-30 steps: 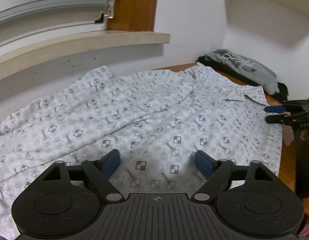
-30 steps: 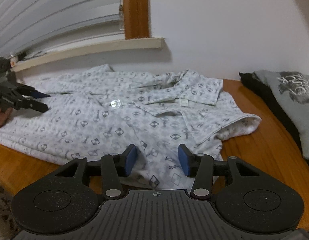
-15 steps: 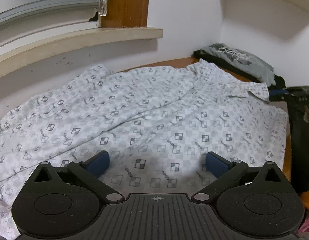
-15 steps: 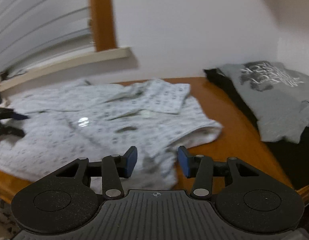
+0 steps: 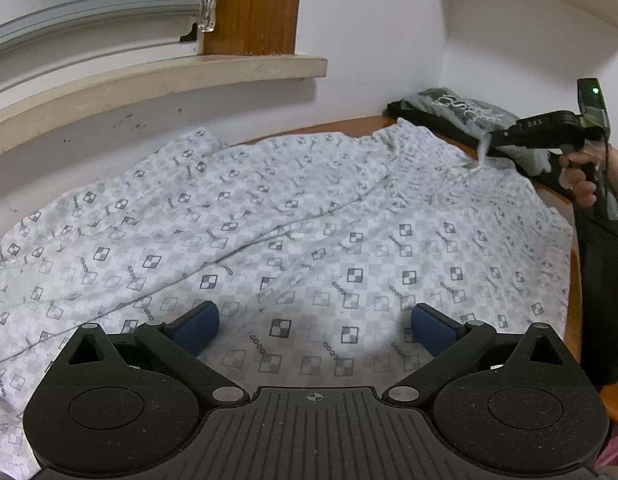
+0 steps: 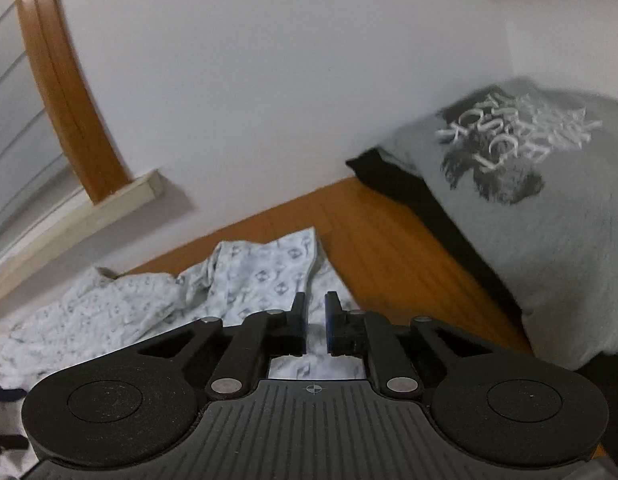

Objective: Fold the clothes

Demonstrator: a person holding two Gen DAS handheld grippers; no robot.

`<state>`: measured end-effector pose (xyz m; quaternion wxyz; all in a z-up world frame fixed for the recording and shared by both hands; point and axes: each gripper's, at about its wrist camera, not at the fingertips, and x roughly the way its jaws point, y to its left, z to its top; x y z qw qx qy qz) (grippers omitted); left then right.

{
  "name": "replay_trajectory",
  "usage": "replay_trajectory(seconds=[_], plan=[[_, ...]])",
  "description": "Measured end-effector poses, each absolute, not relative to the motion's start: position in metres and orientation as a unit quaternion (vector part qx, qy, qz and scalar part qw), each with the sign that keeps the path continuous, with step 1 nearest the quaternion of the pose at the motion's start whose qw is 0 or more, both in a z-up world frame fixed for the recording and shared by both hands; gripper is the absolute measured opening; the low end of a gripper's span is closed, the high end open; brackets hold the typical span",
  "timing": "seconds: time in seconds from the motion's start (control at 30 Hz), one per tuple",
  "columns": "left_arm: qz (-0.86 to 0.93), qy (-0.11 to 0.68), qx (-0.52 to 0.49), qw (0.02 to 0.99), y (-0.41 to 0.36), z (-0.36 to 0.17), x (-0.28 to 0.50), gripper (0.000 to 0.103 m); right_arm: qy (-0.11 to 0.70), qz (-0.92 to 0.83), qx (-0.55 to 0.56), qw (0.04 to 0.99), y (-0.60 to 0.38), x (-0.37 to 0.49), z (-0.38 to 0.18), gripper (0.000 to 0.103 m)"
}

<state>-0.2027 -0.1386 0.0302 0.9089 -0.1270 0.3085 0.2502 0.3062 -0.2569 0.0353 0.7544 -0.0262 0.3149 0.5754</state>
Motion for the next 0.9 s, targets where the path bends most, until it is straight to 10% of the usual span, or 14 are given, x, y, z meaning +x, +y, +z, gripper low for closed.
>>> replay_trajectory(seconds=[0.13, 0.9], plan=[[0.249, 0.308, -0.128, 0.909, -0.138, 0.03, -0.203, 0.103, 0.283, 0.588, -0.052, 0.756, -0.266, 0.292, 0.039, 0.035], [0.398, 0.252, -0.176, 0.865, -0.074, 0.046, -0.334, 0.103, 0.21, 0.744, -0.181, 0.608, -0.134, 0.09, 0.034, 0.061]])
